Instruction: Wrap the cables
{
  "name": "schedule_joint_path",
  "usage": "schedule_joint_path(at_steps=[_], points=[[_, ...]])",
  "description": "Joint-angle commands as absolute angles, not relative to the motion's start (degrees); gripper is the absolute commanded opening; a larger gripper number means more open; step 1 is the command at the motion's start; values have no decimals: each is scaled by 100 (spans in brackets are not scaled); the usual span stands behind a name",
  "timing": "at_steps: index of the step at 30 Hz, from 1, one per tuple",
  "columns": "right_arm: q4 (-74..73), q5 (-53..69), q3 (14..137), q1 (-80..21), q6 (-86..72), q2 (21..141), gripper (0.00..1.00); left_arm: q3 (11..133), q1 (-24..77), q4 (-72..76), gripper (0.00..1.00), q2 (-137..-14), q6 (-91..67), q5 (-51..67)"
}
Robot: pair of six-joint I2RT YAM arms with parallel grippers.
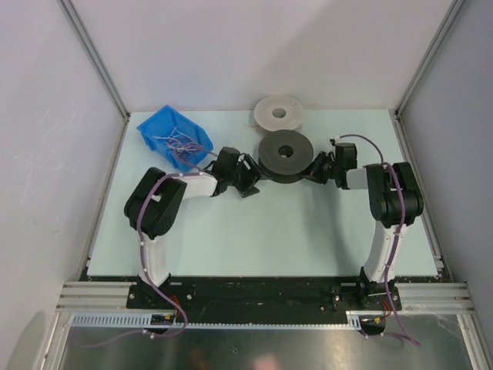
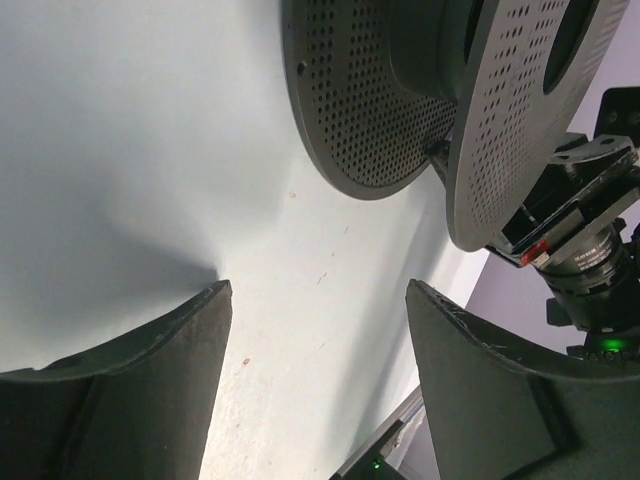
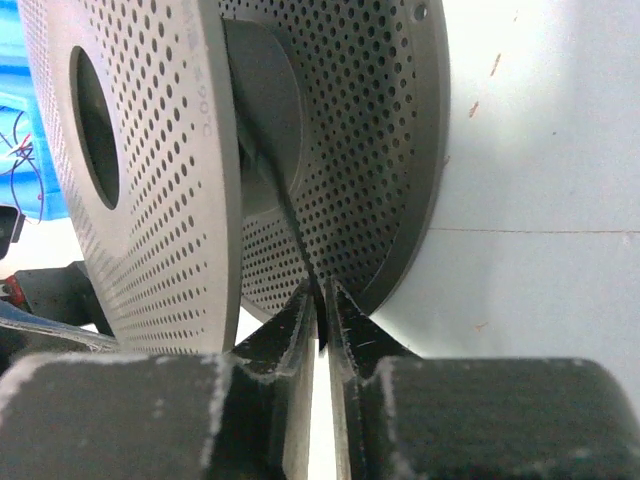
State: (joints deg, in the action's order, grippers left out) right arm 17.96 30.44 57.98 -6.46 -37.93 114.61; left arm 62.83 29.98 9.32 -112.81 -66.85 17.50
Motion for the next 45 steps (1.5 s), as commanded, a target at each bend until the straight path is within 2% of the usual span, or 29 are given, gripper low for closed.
schedule_joint_path(at_steps=[1,12,15,18,22,25,26,31,36,40,45], points=[[1274,3002,5746,-552,-3601,11479,17,6197,2942,817,76,-10789,-6348,1858],[418,3027,5406,-225,-2918,10605,30,5899,2812,797,83,-9813,-5278,1908],[139,3028,5253,-111,-2650,10169,37,5865,2794,767,90,-9410,-4849,1903],[-206,3057,5184,-60,-2294,9691,52,5963,2773,515,98,-9004,-4252,1877],[-678,3079,5176,159,-1740,8889,76,6088,2599,153,99,-8425,-3540,2138],[-1075,3090,5177,229,-1151,8150,94,6533,2401,-732,99,-8122,-2826,2504],[-1161,3065,5177,237,-958,7885,97,6778,2334,-1188,100,-8099,-2635,2575],[-1007,2905,5289,235,-289,6630,99,8226,1830,-3220,100,-8368,-1273,2935],[-1083,2643,5657,237,-357,6181,99,8906,1502,-3853,99,-8226,-170,2094],[-1802,2763,5681,336,-423,6061,99,8723,1471,-3923,99,-7871,366,1514],[-2248,3089,5408,410,-43,5853,99,7923,1468,-3841,99,-7456,459,1187]])
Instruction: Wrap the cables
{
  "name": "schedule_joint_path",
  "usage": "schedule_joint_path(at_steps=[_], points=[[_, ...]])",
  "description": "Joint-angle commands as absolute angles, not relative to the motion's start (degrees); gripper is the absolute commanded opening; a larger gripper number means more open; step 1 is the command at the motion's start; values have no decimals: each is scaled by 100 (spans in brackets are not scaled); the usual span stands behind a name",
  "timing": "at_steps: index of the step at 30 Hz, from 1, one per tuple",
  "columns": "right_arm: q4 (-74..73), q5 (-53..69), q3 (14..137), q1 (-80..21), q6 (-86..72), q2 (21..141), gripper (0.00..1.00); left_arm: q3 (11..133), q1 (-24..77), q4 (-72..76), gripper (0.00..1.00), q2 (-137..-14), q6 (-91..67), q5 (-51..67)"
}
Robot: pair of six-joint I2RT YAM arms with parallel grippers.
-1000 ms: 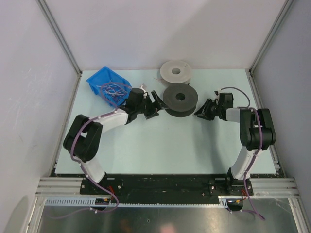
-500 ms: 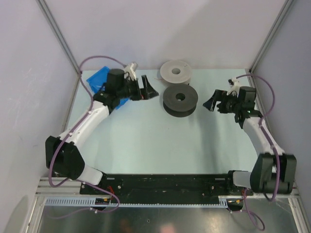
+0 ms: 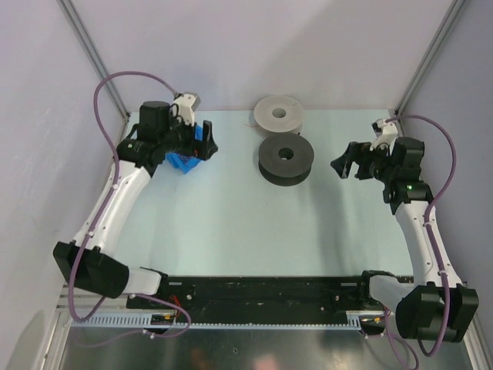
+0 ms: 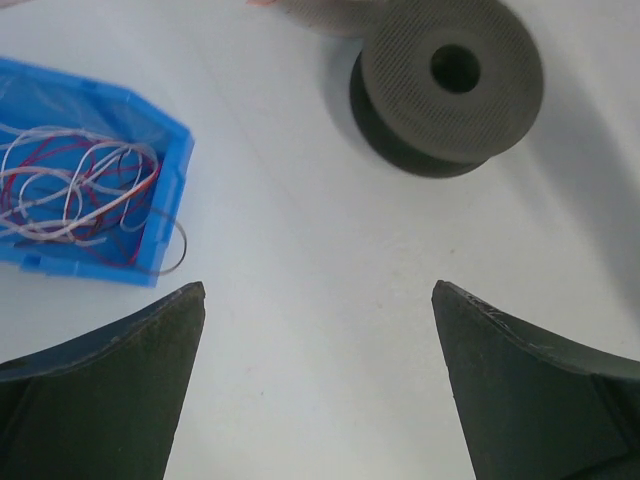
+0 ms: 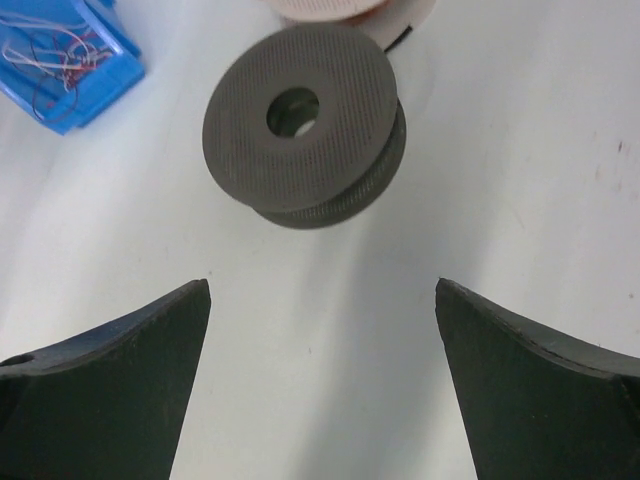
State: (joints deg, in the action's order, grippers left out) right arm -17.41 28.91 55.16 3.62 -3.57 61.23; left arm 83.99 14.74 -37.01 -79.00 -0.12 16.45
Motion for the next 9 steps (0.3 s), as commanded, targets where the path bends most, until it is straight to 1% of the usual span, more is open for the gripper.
schedule_joint_path(at_steps=[1,5,9], points=[[-2214,3048,5305,412,-31,5735,99,7727,1468,-3775,99,-7367,445,1147],[-2023,2872,4996,371,-27,5291,99,7231,1480,-3515,100,-7055,425,1012],[-1897,2670,4976,265,-103,5016,99,7127,1485,-3436,99,-6762,495,869]])
